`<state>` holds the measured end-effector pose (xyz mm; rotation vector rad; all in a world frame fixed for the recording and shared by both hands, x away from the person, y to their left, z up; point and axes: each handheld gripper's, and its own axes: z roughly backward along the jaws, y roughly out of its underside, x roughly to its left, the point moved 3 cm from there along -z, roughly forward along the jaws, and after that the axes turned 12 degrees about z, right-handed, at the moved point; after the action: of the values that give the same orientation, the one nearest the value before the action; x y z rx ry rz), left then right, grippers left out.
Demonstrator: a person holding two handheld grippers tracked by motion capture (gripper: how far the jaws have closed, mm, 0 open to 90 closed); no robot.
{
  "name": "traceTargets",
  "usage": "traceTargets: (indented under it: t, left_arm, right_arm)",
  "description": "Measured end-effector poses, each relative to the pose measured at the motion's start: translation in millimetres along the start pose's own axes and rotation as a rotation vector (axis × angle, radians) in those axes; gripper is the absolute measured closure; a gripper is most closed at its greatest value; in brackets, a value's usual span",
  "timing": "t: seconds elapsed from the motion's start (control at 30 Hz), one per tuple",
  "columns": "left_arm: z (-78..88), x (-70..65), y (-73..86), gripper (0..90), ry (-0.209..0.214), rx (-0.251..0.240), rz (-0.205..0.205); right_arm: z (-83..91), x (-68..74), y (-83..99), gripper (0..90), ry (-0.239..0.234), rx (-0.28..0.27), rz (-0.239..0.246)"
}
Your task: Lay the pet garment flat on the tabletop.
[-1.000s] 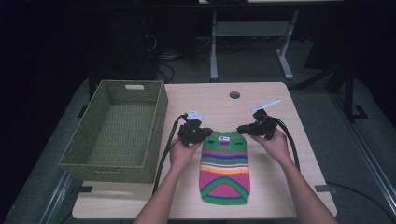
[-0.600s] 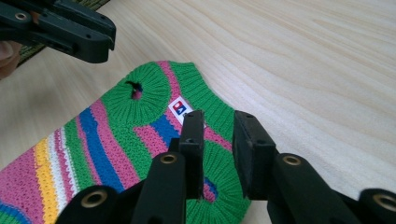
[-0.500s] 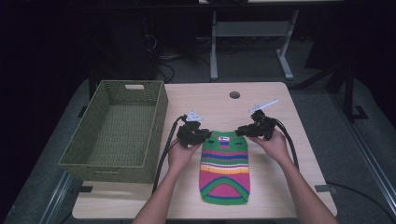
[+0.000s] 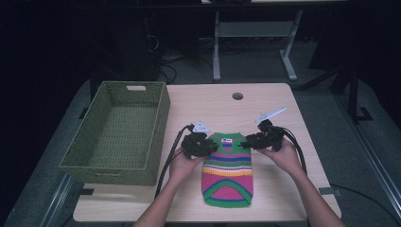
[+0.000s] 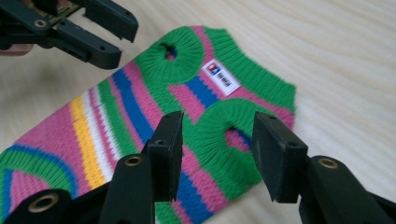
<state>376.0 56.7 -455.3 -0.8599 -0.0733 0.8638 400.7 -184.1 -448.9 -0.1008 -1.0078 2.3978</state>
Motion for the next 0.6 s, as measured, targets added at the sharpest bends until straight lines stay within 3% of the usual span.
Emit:
traceTargets:
  t: [0.6]
  left_arm:
    - [11.2,-22.6,30.8,61.0,0.025,0.053,-0.08]
  right_arm:
    - [4.4,42.0,18.6,53.9,-0.02,0.054,0.072]
